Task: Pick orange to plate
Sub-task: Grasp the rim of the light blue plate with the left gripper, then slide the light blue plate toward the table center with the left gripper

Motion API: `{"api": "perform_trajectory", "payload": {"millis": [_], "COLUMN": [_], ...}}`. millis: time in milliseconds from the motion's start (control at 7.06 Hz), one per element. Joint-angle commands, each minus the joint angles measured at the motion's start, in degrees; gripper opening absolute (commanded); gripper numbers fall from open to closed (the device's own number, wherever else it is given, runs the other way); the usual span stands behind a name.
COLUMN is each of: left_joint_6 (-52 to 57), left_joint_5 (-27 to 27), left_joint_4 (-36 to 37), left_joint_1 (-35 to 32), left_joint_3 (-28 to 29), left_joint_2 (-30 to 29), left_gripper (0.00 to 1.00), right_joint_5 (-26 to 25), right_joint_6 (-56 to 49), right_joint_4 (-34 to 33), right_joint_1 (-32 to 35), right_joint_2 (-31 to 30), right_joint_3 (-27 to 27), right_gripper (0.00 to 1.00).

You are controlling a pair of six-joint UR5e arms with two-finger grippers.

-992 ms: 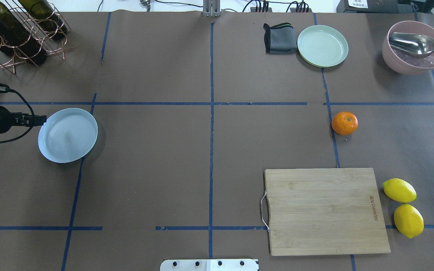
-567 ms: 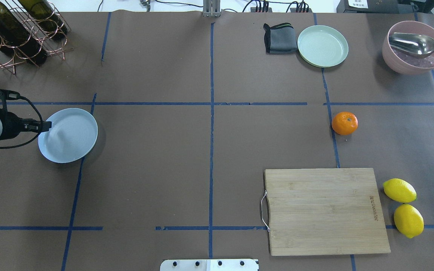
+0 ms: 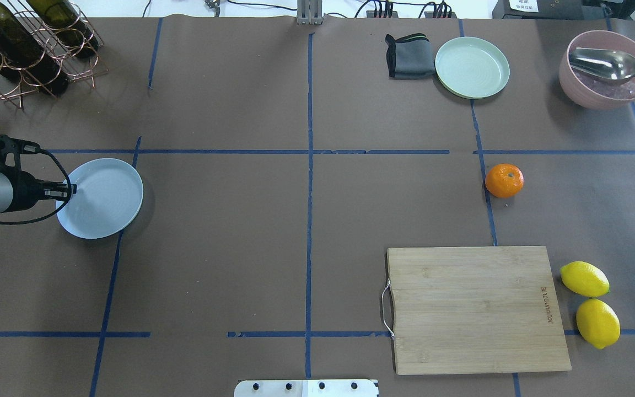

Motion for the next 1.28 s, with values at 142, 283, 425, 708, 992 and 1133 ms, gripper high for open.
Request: {"api": "perform_trajectory", "payload": {"millis": [142, 283, 425, 708, 992, 1133], "left_joint_6": [0.5, 0.5, -0.1, -3.8, -13.1, -17.5], "left_joint_5": [-0.7, -2.8, -4.7, -4.6, -3.3, 1.3], "left_joint_4": [0.4, 1.1, 1.8, 10.0, 20.5, 20.8], "left_joint_1": [0.0, 0.0, -0.3, -0.1, 4.8, 9.5], "left_joint_3": [-3.5, -6.7, -7.2, -6.5, -4.5, -2.6], "left_joint_2": [-0.2, -0.6, -3.0, -14.7, -25.6, -29.0], "left_gripper": [0.00, 0.00, 0.00, 0.00, 0.00, 0.00], "right_joint_5": [0.0, 0.0, 0.0, 0.0, 0.0, 0.0], "right_joint_6": [0.0, 0.0, 0.0, 0.0, 0.0, 0.0], "right_joint_4": [0.0, 0.0, 0.0, 0.0, 0.0, 0.0], "right_joint_1": [0.1, 0.1, 0.1, 0.1, 0.1, 0.2], "right_joint_2": [0.0, 0.0, 0.0, 0.0, 0.0, 0.0], "right_joint_3": [0.0, 0.0, 0.0, 0.0, 0.1, 0.1], "right_gripper": [1.00, 1.00, 1.00, 1.00, 1.00, 1.00]}}
